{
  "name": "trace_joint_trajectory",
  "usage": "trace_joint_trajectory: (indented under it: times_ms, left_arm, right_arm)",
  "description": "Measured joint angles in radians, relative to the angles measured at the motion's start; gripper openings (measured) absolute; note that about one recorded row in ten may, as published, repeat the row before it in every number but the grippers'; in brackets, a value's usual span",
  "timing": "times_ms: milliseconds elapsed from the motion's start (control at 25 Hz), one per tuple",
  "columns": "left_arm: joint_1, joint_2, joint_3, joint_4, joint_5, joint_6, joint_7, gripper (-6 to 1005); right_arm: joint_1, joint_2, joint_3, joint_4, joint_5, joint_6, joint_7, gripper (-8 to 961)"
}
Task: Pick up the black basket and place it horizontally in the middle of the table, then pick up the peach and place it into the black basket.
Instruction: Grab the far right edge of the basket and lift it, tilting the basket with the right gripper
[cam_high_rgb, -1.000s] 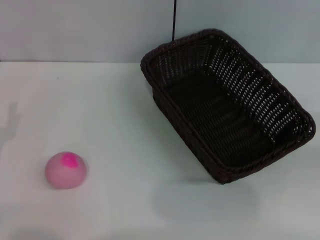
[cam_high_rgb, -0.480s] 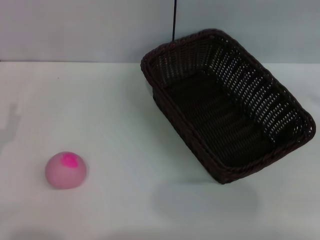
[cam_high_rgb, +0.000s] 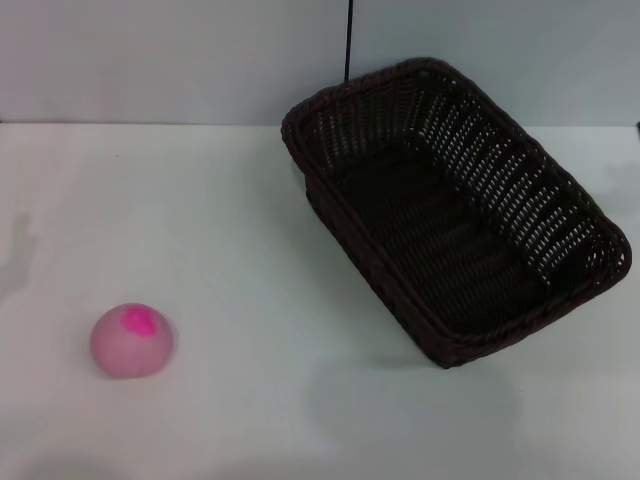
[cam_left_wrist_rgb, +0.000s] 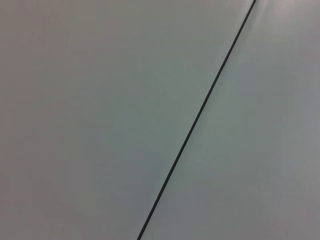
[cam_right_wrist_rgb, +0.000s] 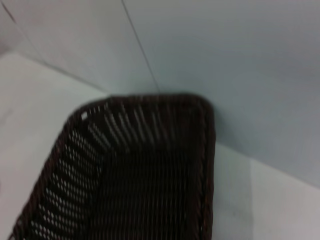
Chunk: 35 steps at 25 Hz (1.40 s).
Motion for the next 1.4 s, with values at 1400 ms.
trace_joint_trajectory:
  times_ms: [1400]
  left_arm:
    - [-0.004, 0.002, 0.0, 0.0, -0.002, -0.011, -0.028, 786]
  right_arm:
    - [0.023, 0.128, -0.225, 0.179, -0.067, 0.261, -0.05, 766]
